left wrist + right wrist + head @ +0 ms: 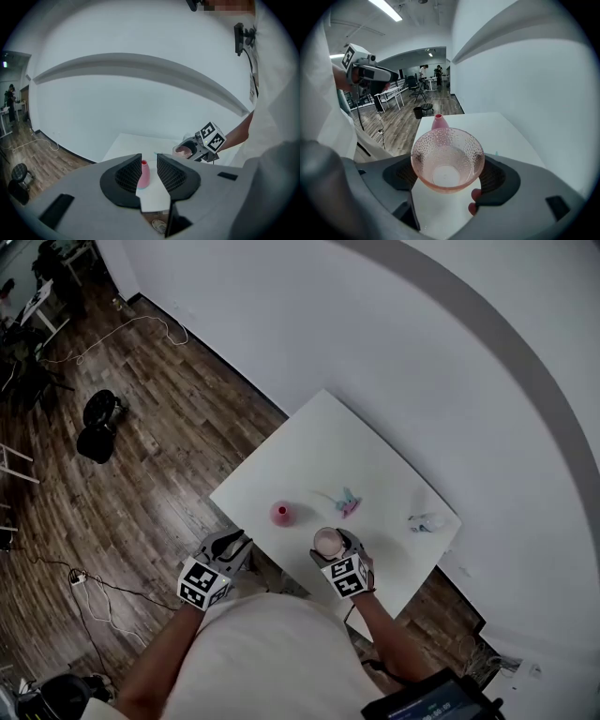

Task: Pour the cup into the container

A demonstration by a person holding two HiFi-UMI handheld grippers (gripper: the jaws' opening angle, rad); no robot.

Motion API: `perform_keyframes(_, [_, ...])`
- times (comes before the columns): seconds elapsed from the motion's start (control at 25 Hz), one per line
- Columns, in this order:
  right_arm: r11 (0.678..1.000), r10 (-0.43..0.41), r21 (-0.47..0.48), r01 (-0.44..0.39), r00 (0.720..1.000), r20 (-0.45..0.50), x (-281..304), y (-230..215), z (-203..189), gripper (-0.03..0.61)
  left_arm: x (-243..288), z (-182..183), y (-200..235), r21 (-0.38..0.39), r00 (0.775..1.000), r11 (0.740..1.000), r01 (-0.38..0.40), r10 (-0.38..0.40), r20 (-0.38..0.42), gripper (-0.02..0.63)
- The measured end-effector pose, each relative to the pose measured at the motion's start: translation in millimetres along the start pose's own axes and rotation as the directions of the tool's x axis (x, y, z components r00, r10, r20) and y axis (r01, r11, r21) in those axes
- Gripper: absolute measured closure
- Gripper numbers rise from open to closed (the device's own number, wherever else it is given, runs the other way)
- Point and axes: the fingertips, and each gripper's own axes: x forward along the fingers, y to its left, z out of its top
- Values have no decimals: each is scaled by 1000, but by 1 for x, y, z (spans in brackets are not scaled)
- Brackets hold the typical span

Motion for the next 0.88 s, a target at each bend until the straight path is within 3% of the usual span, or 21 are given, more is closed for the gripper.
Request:
perform_keyframes(0.24, [1000, -10, -8, 9, 999, -49, -6, 11, 33, 196, -5, 12, 30, 52, 999, 998, 33, -34, 8, 522])
perform_keyframes(0.52, [1000, 8, -4, -8, 996, -92, -3, 24, 62, 196, -9, 10, 64, 62, 999, 997, 49, -49, -2, 522])
perform_keyframes(0.76, [999, 32, -3, -33, 987, -159, 2, 33, 71, 196, 1, 0, 78, 92, 999, 995, 47, -45, -27, 523])
perform_keyframes(0.88, [999, 45, 7, -45, 980, -194, 5, 36, 70, 196, 4, 1, 79, 96, 998, 994, 58, -56, -25, 558])
